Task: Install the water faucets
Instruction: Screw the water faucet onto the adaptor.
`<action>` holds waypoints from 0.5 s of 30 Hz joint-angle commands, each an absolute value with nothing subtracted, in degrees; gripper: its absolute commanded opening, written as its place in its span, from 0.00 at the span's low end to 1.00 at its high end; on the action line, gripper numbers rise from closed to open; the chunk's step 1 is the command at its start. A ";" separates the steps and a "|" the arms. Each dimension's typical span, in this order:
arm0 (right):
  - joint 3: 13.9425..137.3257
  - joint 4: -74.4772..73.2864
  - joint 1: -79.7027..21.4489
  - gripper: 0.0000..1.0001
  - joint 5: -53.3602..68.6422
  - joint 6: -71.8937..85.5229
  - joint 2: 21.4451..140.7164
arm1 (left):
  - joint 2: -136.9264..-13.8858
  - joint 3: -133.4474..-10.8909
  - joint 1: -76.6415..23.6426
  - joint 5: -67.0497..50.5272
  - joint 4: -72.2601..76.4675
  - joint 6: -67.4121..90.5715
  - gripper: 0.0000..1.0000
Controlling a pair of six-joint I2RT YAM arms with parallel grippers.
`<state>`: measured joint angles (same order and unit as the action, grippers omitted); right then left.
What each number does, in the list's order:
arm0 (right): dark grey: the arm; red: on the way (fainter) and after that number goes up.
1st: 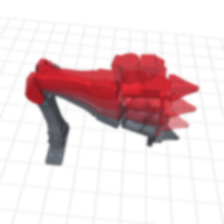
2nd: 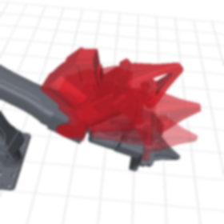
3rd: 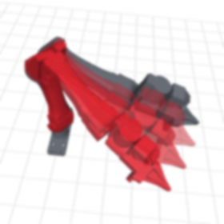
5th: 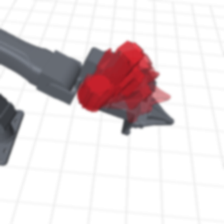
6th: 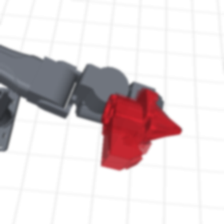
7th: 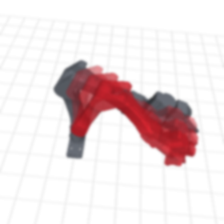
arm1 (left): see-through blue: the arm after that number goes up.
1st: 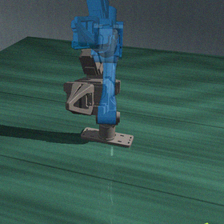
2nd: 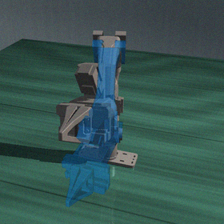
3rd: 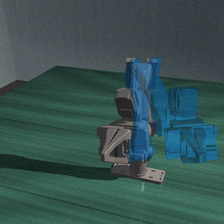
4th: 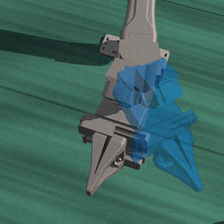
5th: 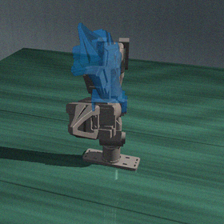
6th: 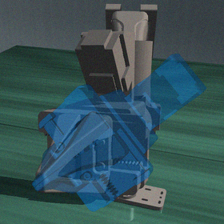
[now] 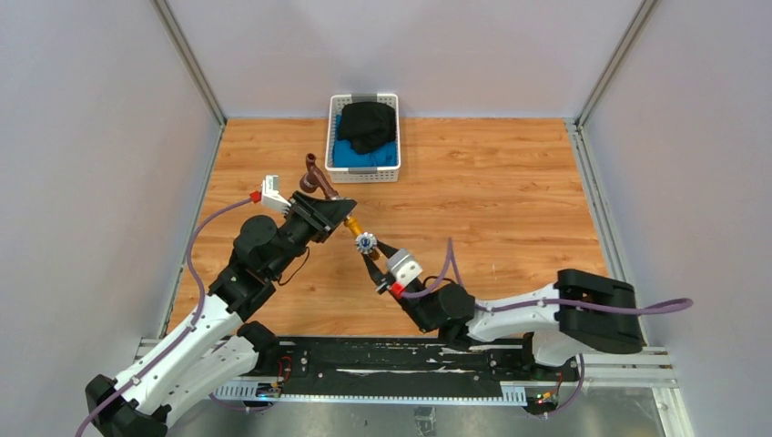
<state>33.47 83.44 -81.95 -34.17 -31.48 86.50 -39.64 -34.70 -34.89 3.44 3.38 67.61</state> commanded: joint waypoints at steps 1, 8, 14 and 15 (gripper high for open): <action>30.74 75.54 -74.55 0.00 -27.35 2.39 76.85 | -38.73 -32.89 -34.80 3.18 12.45 68.49 0.00; 30.28 70.22 -69.84 0.00 -15.81 14.70 72.54 | -38.71 -31.94 -34.88 3.24 14.96 68.70 0.00; 29.00 67.14 -63.81 0.00 -10.23 34.11 70.85 | -37.11 -26.68 -34.81 3.81 26.34 70.27 0.00; 27.82 69.06 -62.14 0.00 -8.96 37.97 70.76 | -37.06 -25.58 -34.81 3.67 28.99 70.34 0.00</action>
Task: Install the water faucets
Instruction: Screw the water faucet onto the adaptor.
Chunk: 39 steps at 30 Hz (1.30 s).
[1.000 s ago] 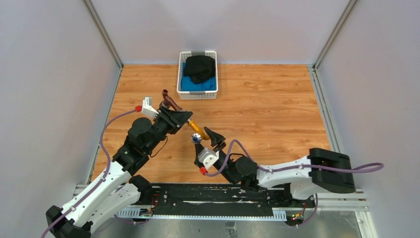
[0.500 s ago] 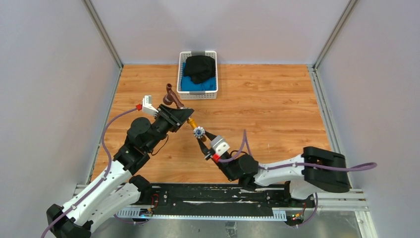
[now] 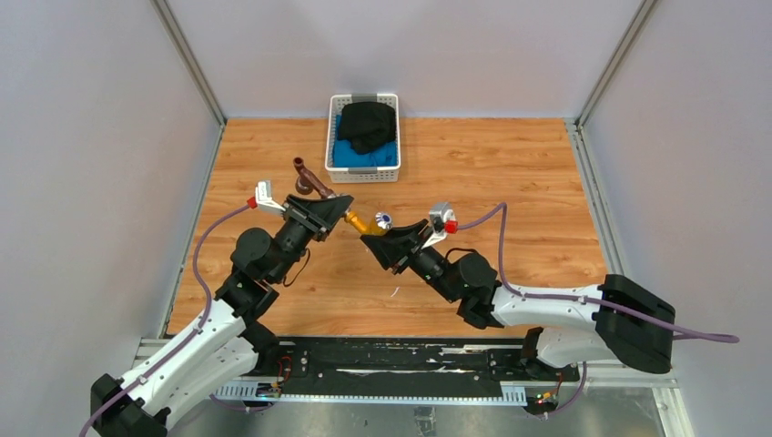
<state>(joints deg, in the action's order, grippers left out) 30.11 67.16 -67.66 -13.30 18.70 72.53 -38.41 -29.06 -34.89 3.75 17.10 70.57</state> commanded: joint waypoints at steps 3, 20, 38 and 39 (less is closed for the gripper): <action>26.04 71.04 -58.09 0.00 -3.20 44.63 70.38 | -37.67 -24.87 -34.89 2.07 32.45 68.28 0.00; 27.36 60.38 -52.91 0.00 8.13 44.57 62.99 | -41.88 -24.28 -34.86 -2.82 36.86 71.85 0.61; 27.78 57.48 -52.71 0.00 8.39 46.30 62.46 | -40.35 -24.09 -34.87 -0.17 32.28 72.01 0.00; 28.27 56.21 -52.38 0.00 8.86 48.32 62.29 | -40.34 -24.16 -34.82 -0.18 32.33 71.16 0.00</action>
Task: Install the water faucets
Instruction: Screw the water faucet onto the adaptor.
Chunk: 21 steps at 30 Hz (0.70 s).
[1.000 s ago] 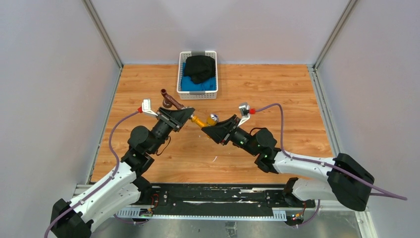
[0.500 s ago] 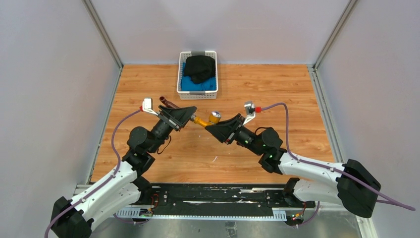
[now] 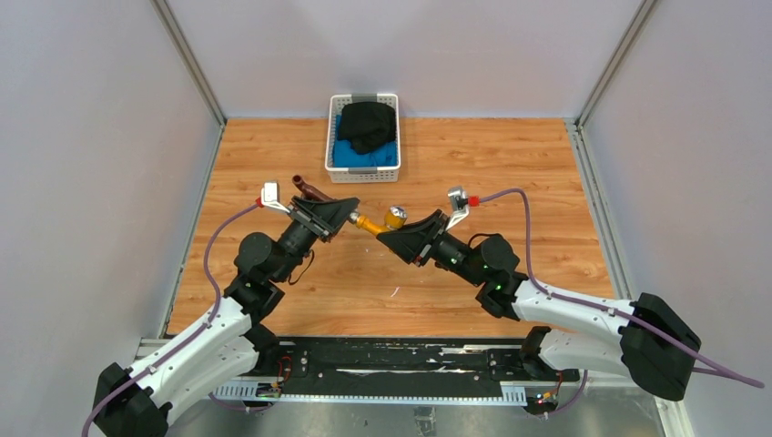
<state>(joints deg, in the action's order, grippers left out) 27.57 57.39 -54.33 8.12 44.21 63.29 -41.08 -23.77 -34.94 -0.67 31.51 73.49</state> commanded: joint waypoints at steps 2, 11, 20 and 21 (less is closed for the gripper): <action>30.04 51.99 -50.75 0.00 12.55 55.61 61.79 | -40.11 -24.38 -34.83 -0.17 32.39 68.24 0.00; 30.47 54.22 -47.90 0.00 19.16 86.72 62.94 | -36.92 -19.76 -34.85 2.70 41.35 64.95 0.00; 30.05 46.25 -43.47 0.76 29.20 80.52 60.28 | -32.03 -23.20 -34.89 9.95 26.44 67.10 0.00; 31.62 37.38 -42.82 0.77 29.63 75.18 57.26 | -31.47 -23.82 -34.85 10.50 24.23 67.74 0.00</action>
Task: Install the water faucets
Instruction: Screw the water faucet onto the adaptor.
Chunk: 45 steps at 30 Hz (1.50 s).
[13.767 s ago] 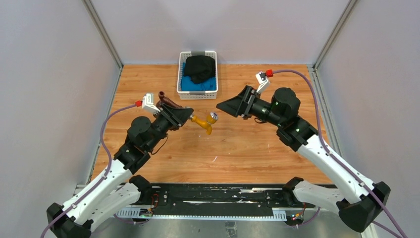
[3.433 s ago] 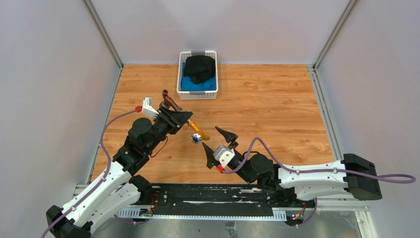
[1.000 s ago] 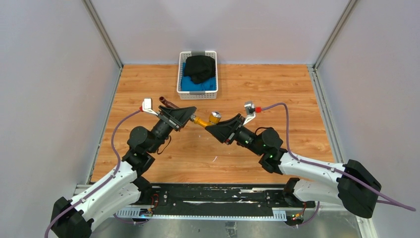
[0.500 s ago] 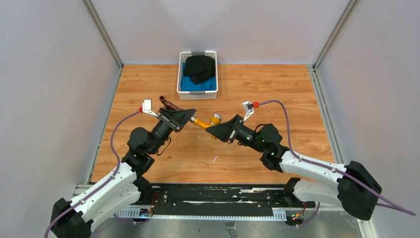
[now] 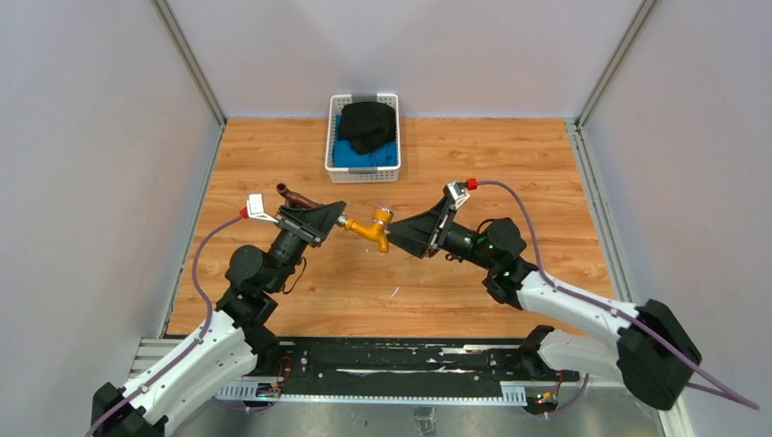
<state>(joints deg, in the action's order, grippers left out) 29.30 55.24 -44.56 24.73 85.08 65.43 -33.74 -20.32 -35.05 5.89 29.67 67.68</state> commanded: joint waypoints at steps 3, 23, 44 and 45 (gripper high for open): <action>41.20 4.43 -42.24 0.78 20.97 52.05 47.52 | -30.01 -26.60 -34.89 11.67 16.86 69.66 0.00; 40.86 -4.25 -64.14 0.61 -3.72 -33.32 34.25 | -47.42 -51.04 -34.77 1.61 -13.99 69.06 0.00; 19.68 60.59 -76.43 0.79 -21.27 -65.35 56.99 | -47.70 -48.34 -34.78 -1.15 -10.76 72.32 0.00; 19.72 62.57 -76.72 0.79 -21.86 -66.08 58.95 | -47.65 -48.12 -34.72 -1.24 -10.59 72.41 0.00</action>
<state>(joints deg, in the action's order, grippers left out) 20.73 46.78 -75.22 -18.57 -61.73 55.00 -49.34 -48.77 -34.98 -0.49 -15.11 71.13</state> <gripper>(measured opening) 0.791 0.354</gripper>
